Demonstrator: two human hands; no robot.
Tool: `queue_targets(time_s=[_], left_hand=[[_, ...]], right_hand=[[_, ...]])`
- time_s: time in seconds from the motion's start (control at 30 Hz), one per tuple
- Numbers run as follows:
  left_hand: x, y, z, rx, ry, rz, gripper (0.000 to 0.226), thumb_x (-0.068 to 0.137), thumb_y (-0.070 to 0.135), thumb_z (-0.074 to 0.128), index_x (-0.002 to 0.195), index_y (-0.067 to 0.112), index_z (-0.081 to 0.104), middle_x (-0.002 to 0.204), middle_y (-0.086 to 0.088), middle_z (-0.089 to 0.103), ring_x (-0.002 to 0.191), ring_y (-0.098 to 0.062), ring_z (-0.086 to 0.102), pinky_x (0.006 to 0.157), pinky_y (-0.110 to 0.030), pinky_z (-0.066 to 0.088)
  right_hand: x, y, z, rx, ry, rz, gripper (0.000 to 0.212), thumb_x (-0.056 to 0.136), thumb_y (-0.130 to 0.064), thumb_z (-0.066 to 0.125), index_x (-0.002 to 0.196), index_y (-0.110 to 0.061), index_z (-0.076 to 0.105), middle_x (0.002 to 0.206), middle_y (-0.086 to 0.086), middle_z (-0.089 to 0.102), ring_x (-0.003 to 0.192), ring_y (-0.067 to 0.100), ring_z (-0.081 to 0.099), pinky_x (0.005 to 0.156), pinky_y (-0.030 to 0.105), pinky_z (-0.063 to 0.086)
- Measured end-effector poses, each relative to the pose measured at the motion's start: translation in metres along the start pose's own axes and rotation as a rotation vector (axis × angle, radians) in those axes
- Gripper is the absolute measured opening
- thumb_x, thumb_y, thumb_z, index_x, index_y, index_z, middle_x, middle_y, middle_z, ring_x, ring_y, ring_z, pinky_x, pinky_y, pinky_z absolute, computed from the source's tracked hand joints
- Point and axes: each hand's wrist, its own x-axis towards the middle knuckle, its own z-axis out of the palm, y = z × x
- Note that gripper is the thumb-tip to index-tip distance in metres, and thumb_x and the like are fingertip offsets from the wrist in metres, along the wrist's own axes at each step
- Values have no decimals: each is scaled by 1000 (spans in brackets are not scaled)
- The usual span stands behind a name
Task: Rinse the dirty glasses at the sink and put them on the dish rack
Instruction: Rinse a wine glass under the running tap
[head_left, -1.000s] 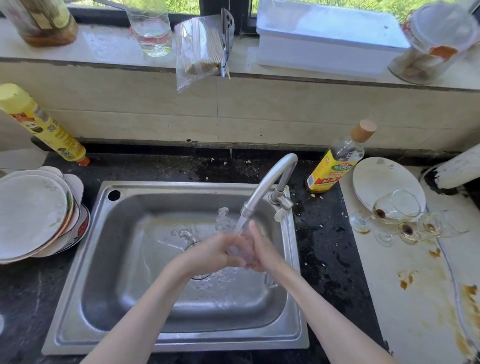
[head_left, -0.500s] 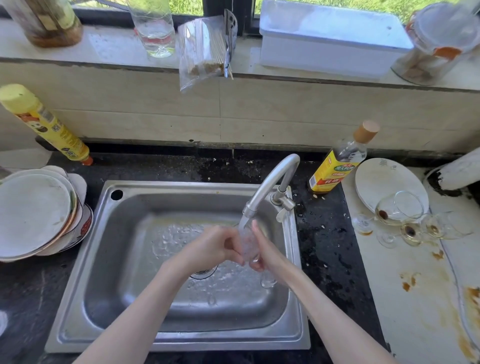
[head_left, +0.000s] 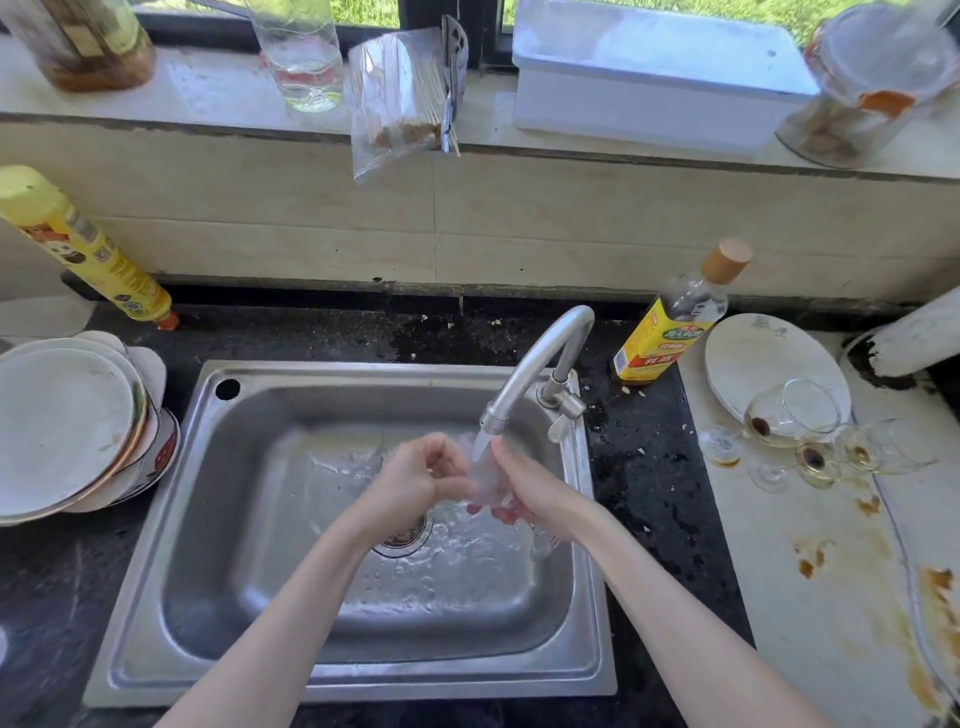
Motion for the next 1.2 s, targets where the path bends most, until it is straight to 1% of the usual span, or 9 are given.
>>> queue_targets(time_s=[0.2, 0.4, 0.5, 0.57, 0.7, 0.83, 0.9, 1.03, 1.2], left_hand=[[7, 0, 5, -189, 94, 41, 9, 91, 18, 55, 87, 13, 61, 81, 4, 61, 75, -7, 55, 70, -17, 42], [6, -12, 29, -156, 249, -28, 32, 85, 32, 64, 103, 11, 49, 108, -7, 46, 96, -14, 46, 73, -18, 42], [5, -12, 35, -228, 350, -66, 32, 83, 29, 67, 104, 14, 46, 100, 1, 49, 89, -10, 48, 68, -20, 41], [10, -8, 35, -289, 441, -102, 18, 85, 27, 65, 84, 13, 53, 80, -1, 53, 73, -16, 50, 63, -25, 40], [22, 0, 28, -590, 531, -317, 31, 92, 32, 50, 69, 11, 53, 64, -5, 55, 63, -21, 51, 56, -28, 39], [23, -8, 31, -527, 341, -241, 43, 85, 47, 59, 103, 10, 48, 99, -24, 60, 64, -21, 53, 49, -28, 41], [20, -11, 40, -460, 295, -227, 52, 78, 32, 72, 115, 24, 37, 106, -18, 58, 67, -21, 55, 49, -30, 44], [26, -2, 31, -599, 438, -255, 32, 75, 28, 73, 90, 11, 50, 83, -15, 54, 64, -24, 54, 50, -28, 39], [23, 1, 16, -974, 211, -557, 38, 78, 42, 63, 53, 18, 46, 68, -5, 47, 62, -23, 47, 59, -31, 34]], right_hand=[[-7, 0, -13, -53, -151, 39, 24, 99, -37, 41, 115, -22, 53, 70, -3, 61, 51, 8, 50, 47, 15, 36], [-9, 9, 0, 0, -31, 87, 51, 92, -56, 36, 96, -10, 58, 48, -9, 51, 42, 7, 48, 60, 19, 41], [-12, 11, 3, 45, -87, 130, 60, 86, -65, 37, 96, -12, 64, 52, -7, 51, 47, 8, 52, 77, 32, 38], [-15, 8, 6, 120, -109, 140, 58, 87, -59, 43, 104, -7, 62, 55, -3, 51, 51, 11, 55, 67, 30, 44], [-21, 0, 15, 258, -105, 141, 17, 96, -17, 50, 103, -2, 55, 55, 4, 48, 52, 16, 57, 47, 24, 49], [-16, -5, 17, 379, -24, 191, 18, 94, -14, 53, 85, 0, 59, 44, -1, 44, 42, 13, 47, 42, 20, 42], [-17, -9, 13, 390, -17, 170, 21, 94, -15, 54, 77, -2, 57, 46, 0, 44, 43, 14, 48, 43, 21, 44], [-22, -13, 16, 40, -27, 76, 28, 97, -17, 49, 72, -8, 56, 52, 0, 47, 50, 12, 56, 55, 28, 51], [-16, -14, 22, -303, 52, 4, 34, 95, -21, 51, 63, -16, 61, 52, -6, 56, 58, 12, 56, 70, 36, 51]])
